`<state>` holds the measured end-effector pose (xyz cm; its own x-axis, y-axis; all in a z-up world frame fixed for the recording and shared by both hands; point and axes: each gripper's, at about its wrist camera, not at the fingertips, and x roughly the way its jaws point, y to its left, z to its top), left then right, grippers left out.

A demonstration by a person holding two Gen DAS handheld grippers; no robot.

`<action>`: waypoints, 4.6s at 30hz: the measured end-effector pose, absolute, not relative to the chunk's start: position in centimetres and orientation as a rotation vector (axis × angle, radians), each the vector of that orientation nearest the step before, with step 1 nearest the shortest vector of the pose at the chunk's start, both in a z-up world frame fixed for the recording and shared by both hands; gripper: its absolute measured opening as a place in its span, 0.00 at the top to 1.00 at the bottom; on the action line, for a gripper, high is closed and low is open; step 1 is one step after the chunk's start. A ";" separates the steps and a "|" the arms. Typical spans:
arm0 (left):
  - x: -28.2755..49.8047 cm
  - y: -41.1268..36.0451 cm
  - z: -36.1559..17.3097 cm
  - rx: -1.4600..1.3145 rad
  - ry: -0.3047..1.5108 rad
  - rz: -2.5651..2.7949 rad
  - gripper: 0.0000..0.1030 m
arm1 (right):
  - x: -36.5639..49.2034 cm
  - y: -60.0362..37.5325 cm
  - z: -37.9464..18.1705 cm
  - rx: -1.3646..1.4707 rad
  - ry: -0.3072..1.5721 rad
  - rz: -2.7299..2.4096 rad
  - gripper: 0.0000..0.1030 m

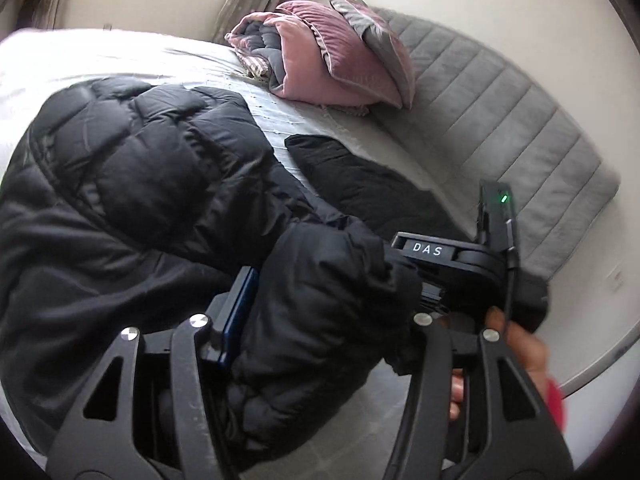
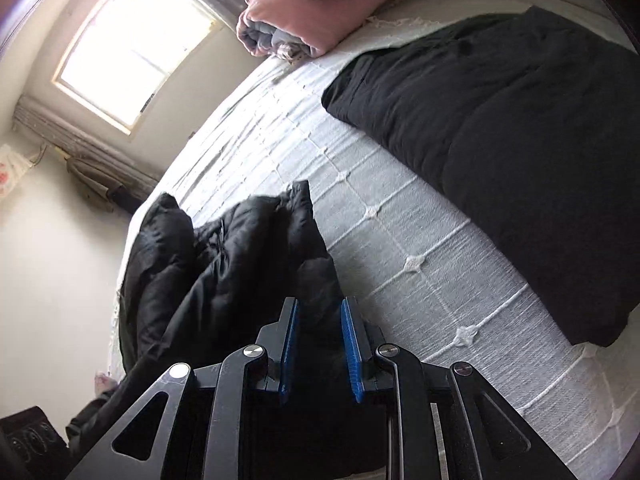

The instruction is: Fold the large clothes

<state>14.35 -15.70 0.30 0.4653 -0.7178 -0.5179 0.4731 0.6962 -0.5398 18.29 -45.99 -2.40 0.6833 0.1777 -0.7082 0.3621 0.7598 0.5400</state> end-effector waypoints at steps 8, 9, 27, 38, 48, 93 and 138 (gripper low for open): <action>9.6 -9.1 3.0 -0.498 0.768 -0.813 0.32 | 16.4 -40.8 3.7 0.608 0.670 0.113 0.32; 9.2 -8.6 3.3 -0.501 0.765 -0.817 0.32 | 16.3 -39.5 4.2 0.577 0.671 0.149 0.32; 12.8 2.7 -1.9 -0.642 0.804 -0.587 0.25 | 20.1 -23.3 -2.0 -0.045 0.805 0.073 0.23; 13.4 4.1 -2.3 -0.670 0.793 -0.556 0.25 | 18.0 -28.8 2.4 0.079 0.668 -0.001 0.98; 14.0 4.6 -2.3 -0.702 0.784 -0.573 0.25 | 18.1 -30.5 1.4 0.194 0.730 0.130 0.79; 20.5 -1.2 -9.1 -0.608 1.020 -0.524 0.17 | 18.5 -43.6 -7.1 0.646 0.968 -0.059 0.21; 20.9 -1.6 -11.3 -0.758 1.054 -0.558 0.13 | 17.8 -41.5 -6.5 0.657 0.948 0.260 0.67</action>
<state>20.86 -1.63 -11.30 0.3992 -0.7274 -0.5581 0.0531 0.6260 -0.7780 17.77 -41.52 -6.53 0.5706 0.4800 -0.6663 0.0737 0.7782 0.6237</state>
